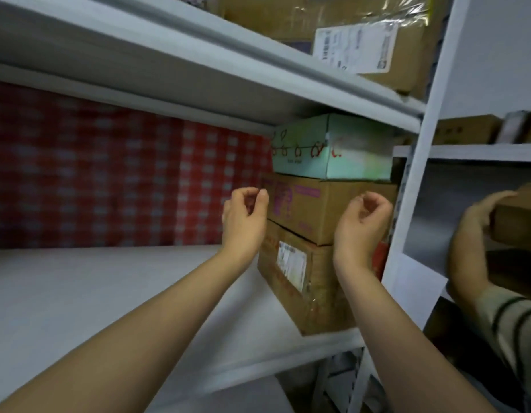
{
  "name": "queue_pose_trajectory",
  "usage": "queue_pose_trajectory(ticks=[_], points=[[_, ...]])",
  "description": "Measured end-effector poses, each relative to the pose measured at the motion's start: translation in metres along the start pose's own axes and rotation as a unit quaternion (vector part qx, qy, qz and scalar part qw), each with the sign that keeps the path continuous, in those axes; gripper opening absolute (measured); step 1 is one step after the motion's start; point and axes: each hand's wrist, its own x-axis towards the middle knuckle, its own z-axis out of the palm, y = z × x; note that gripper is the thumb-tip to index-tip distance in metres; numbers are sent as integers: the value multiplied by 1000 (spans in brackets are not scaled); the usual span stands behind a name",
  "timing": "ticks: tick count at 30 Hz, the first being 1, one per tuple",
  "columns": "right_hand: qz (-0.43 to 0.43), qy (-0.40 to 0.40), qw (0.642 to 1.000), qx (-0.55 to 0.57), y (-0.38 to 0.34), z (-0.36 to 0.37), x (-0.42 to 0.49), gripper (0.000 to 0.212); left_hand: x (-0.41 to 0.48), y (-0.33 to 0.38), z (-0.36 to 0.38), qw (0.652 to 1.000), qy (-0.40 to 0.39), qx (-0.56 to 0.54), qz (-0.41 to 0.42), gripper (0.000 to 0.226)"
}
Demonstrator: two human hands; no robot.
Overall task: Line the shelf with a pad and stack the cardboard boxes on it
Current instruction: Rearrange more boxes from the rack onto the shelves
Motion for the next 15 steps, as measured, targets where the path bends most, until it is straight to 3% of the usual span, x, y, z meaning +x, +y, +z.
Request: queue_pose_trajectory(ticks=[7, 11, 15], points=[[-44, -86, 981, -169, -8, 16, 77, 69, 57, 25, 52, 988, -74, -105, -90, 82], [-37, -107, 969, -218, -4, 28, 109, 77, 77, 33, 73, 978, -93, -147, -113, 112], [14, -91, 972, -218, -5, 34, 138, 75, 84, 37, 81, 970, -107, -179, -126, 111]])
